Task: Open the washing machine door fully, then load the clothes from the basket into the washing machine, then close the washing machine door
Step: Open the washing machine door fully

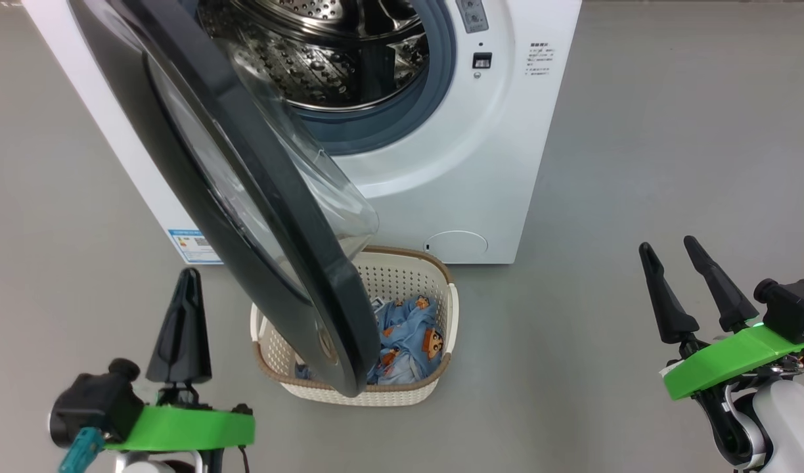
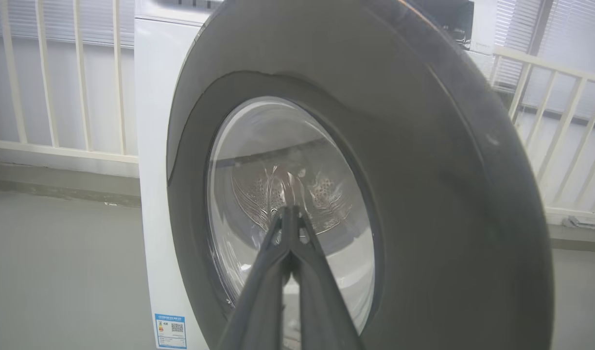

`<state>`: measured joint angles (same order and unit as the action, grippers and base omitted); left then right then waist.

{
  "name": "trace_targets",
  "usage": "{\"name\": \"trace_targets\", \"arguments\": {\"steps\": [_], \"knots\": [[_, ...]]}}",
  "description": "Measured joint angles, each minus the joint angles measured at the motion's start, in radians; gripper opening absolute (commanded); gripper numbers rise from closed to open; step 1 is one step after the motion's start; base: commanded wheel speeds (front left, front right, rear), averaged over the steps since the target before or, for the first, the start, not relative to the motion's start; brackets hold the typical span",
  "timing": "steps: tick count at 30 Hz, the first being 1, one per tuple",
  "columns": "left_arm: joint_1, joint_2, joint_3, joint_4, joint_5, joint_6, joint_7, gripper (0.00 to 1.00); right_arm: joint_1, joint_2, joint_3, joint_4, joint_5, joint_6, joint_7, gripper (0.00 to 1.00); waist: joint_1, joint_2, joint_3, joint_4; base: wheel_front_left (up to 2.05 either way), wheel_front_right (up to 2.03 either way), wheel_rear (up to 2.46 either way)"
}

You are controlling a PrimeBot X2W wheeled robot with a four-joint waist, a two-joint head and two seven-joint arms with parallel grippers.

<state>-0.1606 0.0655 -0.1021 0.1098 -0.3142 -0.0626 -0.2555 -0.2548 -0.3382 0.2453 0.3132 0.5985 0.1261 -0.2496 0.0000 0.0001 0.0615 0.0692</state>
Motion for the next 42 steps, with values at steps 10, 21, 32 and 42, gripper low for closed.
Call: {"name": "trace_targets", "arguments": {"steps": [10, 21, 32, 42], "knots": [[0.000, -0.013, -0.042, -0.223, 0.044, -0.008, 0.000, 0.00, 0.000, 0.014, 0.007, 0.005, -0.001, 0.000, 0.000, 1.00, -0.0001, 0.0000, -0.009, 0.006, 0.00, 0.00, 0.00], [-0.001, -0.014, -0.173, -0.347, 0.049, -0.034, 0.011, 0.00, 0.000, 0.017, 0.024, 0.008, -0.001, 0.000, 0.000, 1.00, 0.0000, 0.0000, -0.011, -0.010, 0.00, 0.00, 0.00], [-0.001, -0.014, -0.314, -0.298, -0.002, -0.046, 0.028, 0.00, 0.000, 0.022, 0.043, 0.011, 0.001, 0.000, 0.000, 1.00, 0.0000, 0.0000, -0.008, -0.031, 0.00, 0.00, 0.00], [-0.029, -0.015, -0.365, -0.158, -0.042, -0.053, 0.028, 0.00, -0.001, 0.026, 0.044, 0.012, 0.009, 0.000, 0.000, 1.00, 0.0000, 0.0000, 0.005, -0.058, 0.00, 0.00, 0.00]]}}
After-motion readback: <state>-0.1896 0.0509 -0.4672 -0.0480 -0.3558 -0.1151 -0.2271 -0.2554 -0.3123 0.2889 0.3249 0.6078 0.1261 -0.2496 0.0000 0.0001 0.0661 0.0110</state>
